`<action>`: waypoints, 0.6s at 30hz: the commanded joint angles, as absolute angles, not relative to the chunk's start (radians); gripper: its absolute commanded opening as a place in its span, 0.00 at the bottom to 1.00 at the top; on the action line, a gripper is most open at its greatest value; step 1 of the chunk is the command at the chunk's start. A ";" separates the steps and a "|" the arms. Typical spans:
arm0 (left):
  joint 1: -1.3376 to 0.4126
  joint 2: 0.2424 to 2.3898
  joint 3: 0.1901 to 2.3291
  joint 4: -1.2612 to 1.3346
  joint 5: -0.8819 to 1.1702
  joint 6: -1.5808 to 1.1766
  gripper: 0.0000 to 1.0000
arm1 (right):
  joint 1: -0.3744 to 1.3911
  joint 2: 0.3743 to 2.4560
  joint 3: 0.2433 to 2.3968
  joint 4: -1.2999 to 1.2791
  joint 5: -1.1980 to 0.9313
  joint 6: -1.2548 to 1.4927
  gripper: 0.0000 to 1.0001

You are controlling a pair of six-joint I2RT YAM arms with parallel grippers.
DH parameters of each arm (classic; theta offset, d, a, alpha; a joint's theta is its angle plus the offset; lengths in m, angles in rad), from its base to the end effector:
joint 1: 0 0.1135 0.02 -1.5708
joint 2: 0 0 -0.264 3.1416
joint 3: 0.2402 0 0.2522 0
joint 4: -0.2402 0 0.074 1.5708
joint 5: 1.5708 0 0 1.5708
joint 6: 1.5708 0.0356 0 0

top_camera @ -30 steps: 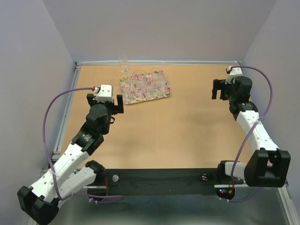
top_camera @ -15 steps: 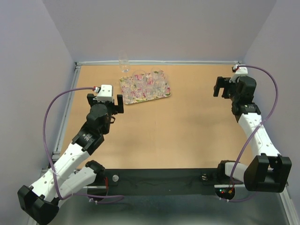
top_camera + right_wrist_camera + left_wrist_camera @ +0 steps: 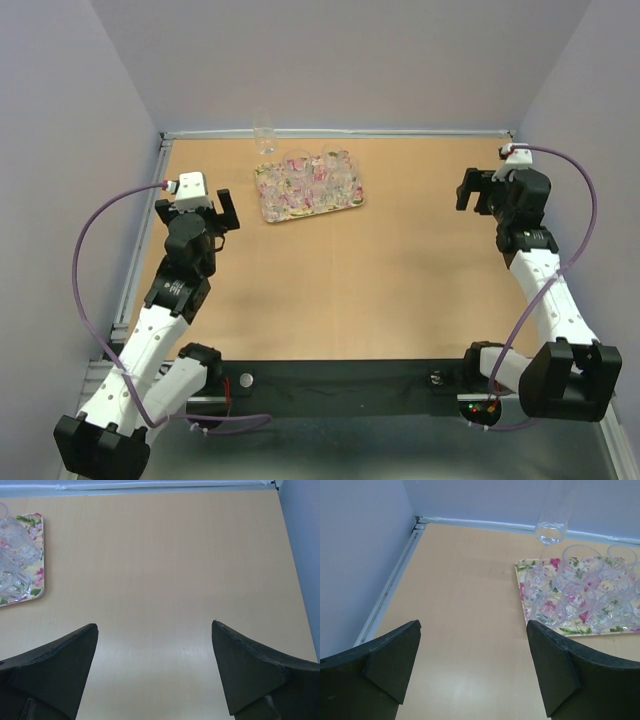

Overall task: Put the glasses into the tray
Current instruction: Place the glass into the tray

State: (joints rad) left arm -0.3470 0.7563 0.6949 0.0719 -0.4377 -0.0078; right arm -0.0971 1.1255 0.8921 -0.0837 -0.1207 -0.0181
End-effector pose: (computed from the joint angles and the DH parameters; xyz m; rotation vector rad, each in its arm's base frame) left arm 0.1766 -0.0478 0.3406 -0.0804 1.5595 0.0618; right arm 0.2616 -0.0212 0.3194 -0.0080 1.8856 0.0351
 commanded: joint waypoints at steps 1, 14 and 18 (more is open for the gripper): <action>-0.298 0.729 0.695 0.127 -0.419 -0.052 0.99 | -0.107 1.089 0.868 -0.020 -0.137 -0.005 1.00; -0.298 0.719 0.689 0.117 -0.437 -0.031 0.99 | -0.110 1.071 0.851 0.043 -0.005 0.080 1.00; -0.298 0.718 0.689 0.117 -0.428 -0.029 0.99 | -0.110 1.066 0.839 0.061 0.052 0.092 1.00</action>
